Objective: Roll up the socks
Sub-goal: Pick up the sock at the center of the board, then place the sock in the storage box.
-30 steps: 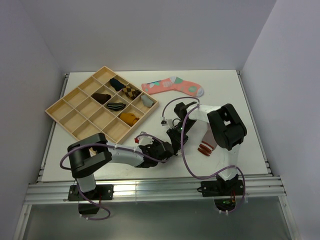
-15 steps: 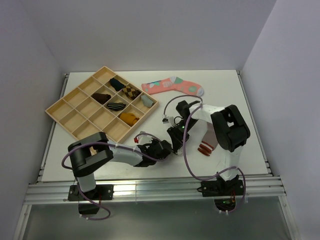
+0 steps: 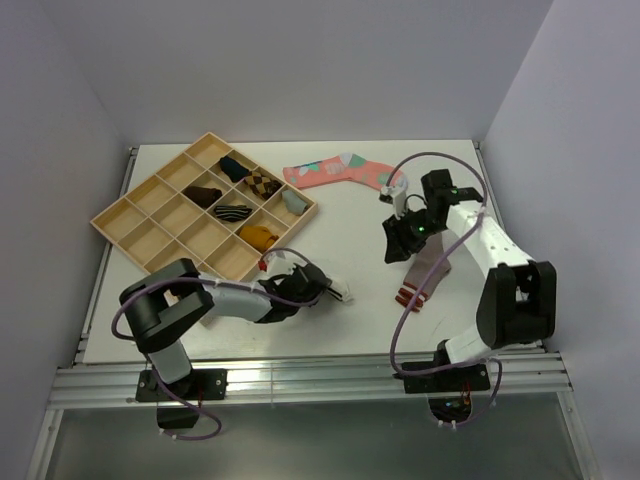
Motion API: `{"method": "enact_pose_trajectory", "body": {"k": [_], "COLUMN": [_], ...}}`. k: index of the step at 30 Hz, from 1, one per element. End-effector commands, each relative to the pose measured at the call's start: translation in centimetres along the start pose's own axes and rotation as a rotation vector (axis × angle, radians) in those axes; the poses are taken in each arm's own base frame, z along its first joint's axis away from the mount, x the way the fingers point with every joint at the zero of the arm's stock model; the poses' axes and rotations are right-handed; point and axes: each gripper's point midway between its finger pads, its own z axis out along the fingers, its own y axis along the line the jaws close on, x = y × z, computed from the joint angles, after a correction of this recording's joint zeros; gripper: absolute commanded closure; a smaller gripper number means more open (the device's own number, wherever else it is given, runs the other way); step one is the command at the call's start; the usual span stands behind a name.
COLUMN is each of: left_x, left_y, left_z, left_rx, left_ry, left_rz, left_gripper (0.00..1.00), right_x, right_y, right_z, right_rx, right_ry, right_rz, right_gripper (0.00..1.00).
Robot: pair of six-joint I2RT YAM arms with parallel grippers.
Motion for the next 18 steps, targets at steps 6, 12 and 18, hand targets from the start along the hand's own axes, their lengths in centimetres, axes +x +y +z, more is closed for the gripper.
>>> {"method": "enact_pose_trajectory", "body": {"k": [6, 12, 18], "left_x": [-4.3, -12.0, -24.1], "left_y": [-6.4, -11.4, -13.4], "left_z": [-4.3, -8.5, -10.2], "left_rx": [0.118, 0.176, 0.158], "left_ry": [-0.053, -0.200, -0.374], "left_rz": [0.289, 0.321, 0.295], "left_gripper": [1.00, 1.00, 1.00], "right_x": [0.4, -0.1, -0.6], "right_y": [0.4, -0.3, -1.2], "right_z": [-3.1, -3.7, -4.1], "right_rx": [0.057, 0.073, 0.100], "right_ry": [-0.077, -0.103, -0.118], "right_rz": [-0.061, -0.058, -0.068], "right_gripper": [0.48, 0.48, 0.48]}}
